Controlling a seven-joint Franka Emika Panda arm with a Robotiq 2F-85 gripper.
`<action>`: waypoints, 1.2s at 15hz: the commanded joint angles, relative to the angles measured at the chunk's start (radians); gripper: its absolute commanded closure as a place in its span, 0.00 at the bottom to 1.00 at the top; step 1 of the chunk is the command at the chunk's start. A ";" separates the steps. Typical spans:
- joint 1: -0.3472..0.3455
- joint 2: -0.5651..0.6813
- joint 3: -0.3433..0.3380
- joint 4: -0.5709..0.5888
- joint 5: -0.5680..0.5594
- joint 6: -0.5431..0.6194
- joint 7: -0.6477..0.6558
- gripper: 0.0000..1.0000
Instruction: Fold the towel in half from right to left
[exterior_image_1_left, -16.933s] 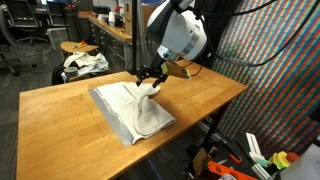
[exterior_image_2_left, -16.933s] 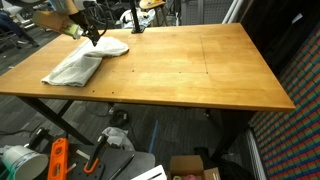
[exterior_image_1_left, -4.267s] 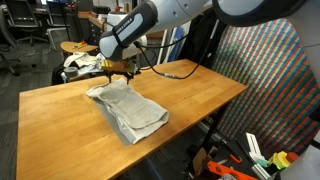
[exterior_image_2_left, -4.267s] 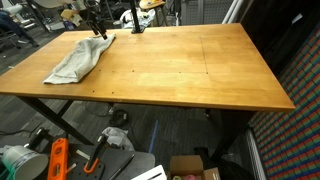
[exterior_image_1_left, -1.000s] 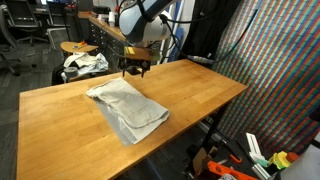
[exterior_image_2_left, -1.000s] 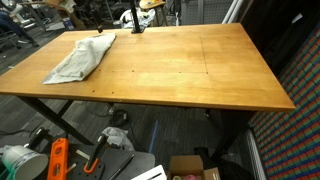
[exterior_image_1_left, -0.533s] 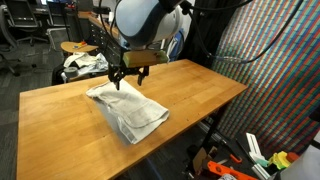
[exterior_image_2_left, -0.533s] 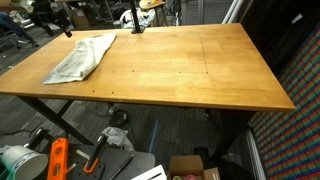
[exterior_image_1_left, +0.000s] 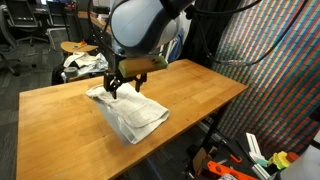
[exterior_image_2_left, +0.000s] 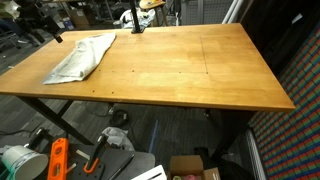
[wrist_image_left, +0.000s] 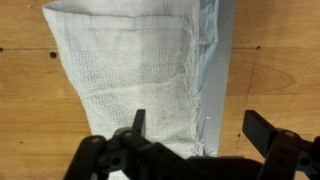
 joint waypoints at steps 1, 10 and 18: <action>-0.010 0.000 0.009 0.001 0.000 -0.002 -0.001 0.00; -0.009 0.094 0.043 0.052 0.036 -0.260 -0.314 0.00; -0.009 0.175 0.031 0.022 0.017 -0.100 -0.302 0.00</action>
